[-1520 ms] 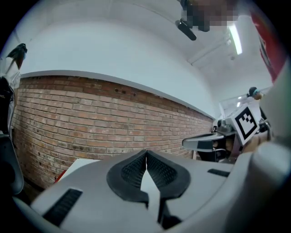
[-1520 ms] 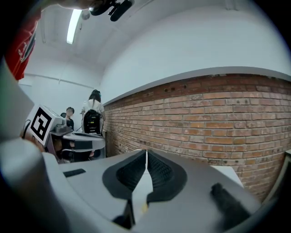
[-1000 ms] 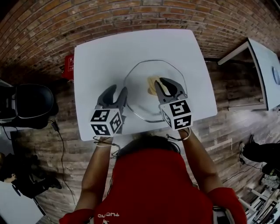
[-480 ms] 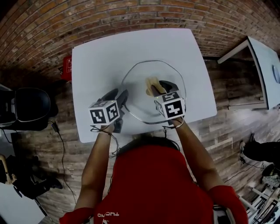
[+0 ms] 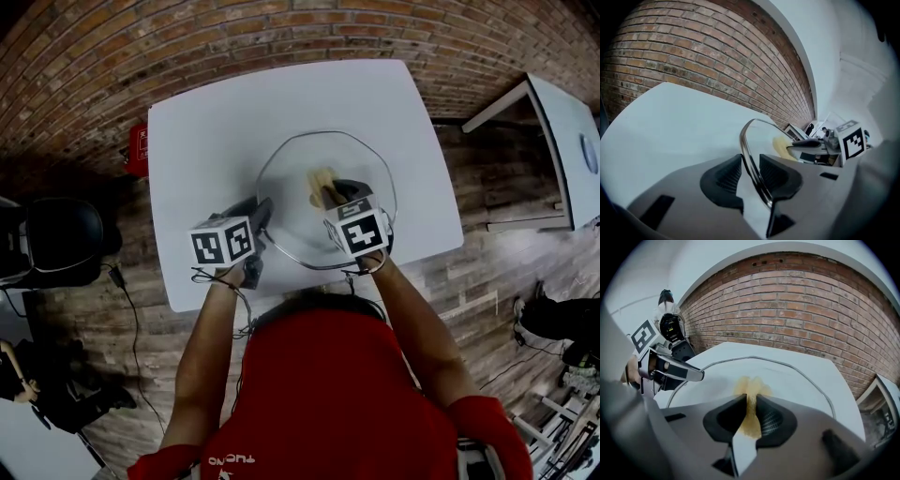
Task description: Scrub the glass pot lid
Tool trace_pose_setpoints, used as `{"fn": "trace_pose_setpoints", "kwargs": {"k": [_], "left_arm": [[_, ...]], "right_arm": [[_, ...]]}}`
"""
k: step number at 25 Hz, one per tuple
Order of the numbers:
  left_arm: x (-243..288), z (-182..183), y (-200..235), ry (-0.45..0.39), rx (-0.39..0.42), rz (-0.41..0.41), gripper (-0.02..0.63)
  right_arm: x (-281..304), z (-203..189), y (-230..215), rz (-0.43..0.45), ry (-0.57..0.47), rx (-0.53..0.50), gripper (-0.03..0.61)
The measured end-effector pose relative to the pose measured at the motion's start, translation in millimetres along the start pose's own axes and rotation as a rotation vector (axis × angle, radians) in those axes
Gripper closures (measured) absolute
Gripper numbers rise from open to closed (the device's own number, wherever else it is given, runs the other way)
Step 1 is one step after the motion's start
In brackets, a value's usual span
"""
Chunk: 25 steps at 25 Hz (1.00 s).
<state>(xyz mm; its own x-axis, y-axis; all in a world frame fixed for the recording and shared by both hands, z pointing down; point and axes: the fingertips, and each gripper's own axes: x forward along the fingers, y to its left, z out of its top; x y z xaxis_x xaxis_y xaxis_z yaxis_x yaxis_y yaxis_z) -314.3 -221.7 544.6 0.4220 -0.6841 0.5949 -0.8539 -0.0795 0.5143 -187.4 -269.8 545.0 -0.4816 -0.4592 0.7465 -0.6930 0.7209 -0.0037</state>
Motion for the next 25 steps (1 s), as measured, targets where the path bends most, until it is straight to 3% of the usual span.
{"fn": "trace_pose_setpoints", "kwargs": {"k": [9,17,25], "left_arm": [[0.3,2.1,1.7,-0.015,-0.027,0.026,0.505],[-0.8,-0.3,1.7,-0.013,-0.044,0.025,0.505],[-1.5,0.1,1.0,-0.003,-0.045,0.027,0.503]], "right_arm": [[-3.0,5.6,2.8,-0.001,-0.002,0.005,0.525],[2.7,68.5,18.5,0.018,-0.099,0.026,0.526],[44.2,80.6,30.5,0.015,-0.032,0.003,0.526]]}}
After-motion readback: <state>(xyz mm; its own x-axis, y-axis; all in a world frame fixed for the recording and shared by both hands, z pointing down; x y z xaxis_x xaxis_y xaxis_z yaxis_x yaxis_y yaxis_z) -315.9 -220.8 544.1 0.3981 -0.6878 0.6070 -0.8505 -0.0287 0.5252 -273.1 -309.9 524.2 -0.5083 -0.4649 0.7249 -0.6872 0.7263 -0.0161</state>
